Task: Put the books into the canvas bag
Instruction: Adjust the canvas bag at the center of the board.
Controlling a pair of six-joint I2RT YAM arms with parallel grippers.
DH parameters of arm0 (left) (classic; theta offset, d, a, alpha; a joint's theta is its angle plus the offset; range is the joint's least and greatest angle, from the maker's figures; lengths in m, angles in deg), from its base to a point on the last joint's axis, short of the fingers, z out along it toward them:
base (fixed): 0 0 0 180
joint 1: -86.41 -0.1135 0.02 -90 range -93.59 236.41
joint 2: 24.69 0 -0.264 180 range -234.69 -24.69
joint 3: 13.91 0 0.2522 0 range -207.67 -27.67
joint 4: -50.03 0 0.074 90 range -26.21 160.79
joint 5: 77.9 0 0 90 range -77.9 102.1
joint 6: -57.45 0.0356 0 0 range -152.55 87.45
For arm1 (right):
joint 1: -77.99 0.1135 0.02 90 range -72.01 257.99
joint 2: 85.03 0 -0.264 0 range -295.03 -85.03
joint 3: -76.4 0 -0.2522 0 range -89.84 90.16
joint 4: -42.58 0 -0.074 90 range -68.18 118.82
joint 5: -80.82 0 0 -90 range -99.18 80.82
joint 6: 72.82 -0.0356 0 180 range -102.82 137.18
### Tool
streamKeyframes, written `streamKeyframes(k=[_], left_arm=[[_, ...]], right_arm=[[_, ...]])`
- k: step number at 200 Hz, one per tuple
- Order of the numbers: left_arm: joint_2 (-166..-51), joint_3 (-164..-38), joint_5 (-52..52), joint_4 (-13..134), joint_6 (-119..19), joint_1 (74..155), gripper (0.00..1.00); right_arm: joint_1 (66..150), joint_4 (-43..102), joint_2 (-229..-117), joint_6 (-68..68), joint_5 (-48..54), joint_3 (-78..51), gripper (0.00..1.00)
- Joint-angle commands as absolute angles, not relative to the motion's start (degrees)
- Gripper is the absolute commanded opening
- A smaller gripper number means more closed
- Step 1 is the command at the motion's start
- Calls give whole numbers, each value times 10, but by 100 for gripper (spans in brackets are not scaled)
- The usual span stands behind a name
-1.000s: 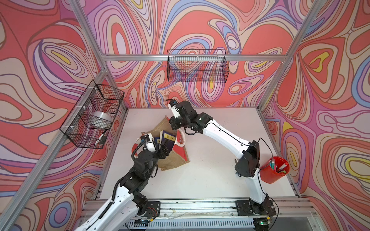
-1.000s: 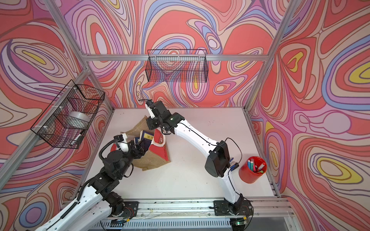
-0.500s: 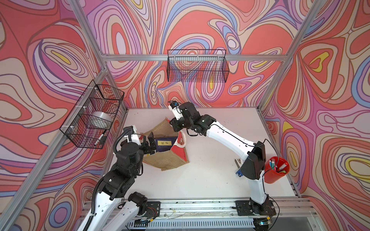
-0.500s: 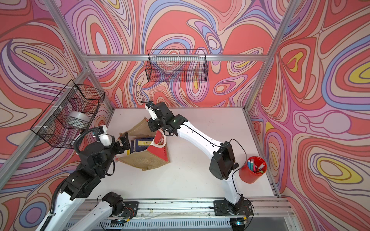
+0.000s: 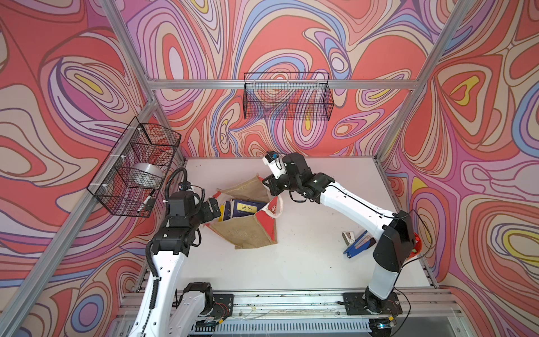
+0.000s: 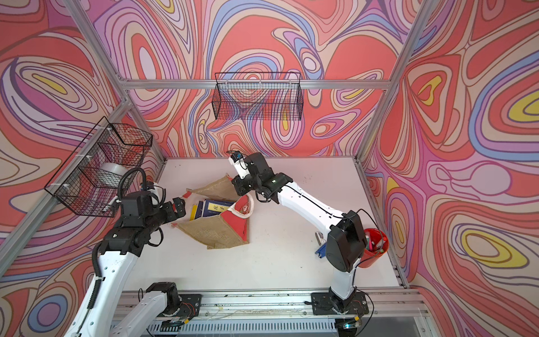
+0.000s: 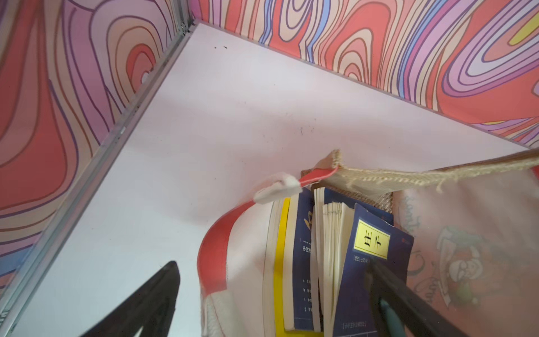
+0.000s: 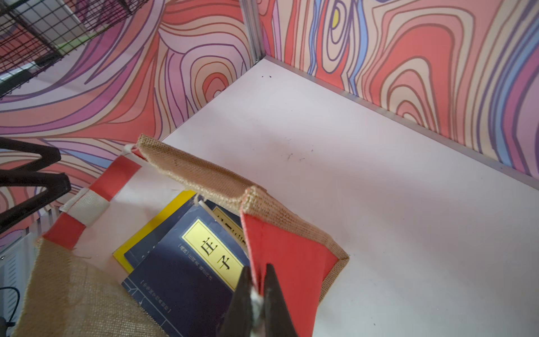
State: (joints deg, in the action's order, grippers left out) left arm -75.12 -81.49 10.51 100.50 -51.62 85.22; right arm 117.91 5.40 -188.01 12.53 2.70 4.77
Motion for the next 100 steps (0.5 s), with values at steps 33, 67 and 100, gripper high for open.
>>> streamKeyframes(k=[33,67,100], left_arm=[[-828,-825,11,968,-547,803,86],[-877,-823,-77,900,-567,785,71],[-923,-832,-108,898,-566,784,53]], right_arm=[[1139,105,-1806,127,48,-17,0],[1132,115,-1795,125,56,-35,0],[1127,118,-1793,126,61,-38,0]])
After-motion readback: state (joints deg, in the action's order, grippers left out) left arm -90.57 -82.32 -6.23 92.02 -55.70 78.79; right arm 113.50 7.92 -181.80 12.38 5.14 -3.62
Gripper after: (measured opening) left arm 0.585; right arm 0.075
